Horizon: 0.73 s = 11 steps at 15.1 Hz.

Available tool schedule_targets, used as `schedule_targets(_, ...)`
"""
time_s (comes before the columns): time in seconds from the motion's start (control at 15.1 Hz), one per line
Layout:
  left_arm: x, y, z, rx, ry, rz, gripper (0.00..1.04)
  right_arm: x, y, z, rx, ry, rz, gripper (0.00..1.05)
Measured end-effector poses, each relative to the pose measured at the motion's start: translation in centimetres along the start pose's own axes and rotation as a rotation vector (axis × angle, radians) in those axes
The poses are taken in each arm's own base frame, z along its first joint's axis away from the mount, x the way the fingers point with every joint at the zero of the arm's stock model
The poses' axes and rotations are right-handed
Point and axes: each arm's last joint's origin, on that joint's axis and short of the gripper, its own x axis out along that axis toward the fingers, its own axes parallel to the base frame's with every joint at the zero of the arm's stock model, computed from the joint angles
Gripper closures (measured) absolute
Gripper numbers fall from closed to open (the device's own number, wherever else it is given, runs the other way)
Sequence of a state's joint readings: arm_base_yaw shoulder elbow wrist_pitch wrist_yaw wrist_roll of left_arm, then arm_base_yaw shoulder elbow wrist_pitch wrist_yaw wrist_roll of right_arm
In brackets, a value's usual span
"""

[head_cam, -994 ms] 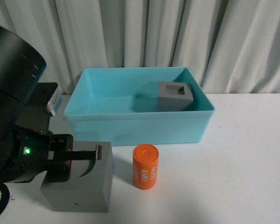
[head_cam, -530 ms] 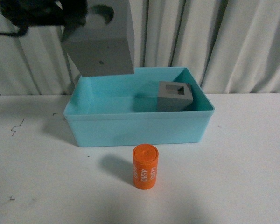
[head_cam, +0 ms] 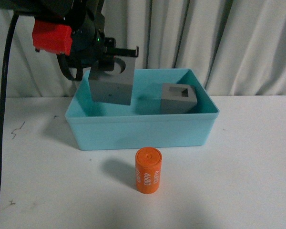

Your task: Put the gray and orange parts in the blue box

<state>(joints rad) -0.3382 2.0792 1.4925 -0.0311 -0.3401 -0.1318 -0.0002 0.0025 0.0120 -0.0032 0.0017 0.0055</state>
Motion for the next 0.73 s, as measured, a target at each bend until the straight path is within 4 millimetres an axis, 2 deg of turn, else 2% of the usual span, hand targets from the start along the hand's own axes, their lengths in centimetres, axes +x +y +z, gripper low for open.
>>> schedule_targets(0.2, 2.0, 0.8, -0.9, 0.007, 0.052, 0.03, 0.86, 0.0, 0.0, 0.0, 0.0, 0.0, 0.0, 0.06)
schedule_targets(0.53, 2.4, 1.0, -0.9, -0.004, 0.037, 0.032, 0.85, 0.0, 0.0, 0.0, 0.0, 0.0, 0.0, 0.06)
schedule_targets(0.73, 2.6, 1.3, -1.2, -0.011, 0.048, 0.035, 0.51, 0.0, 0.0, 0.0, 0.0, 0.0, 0.0, 0.06)
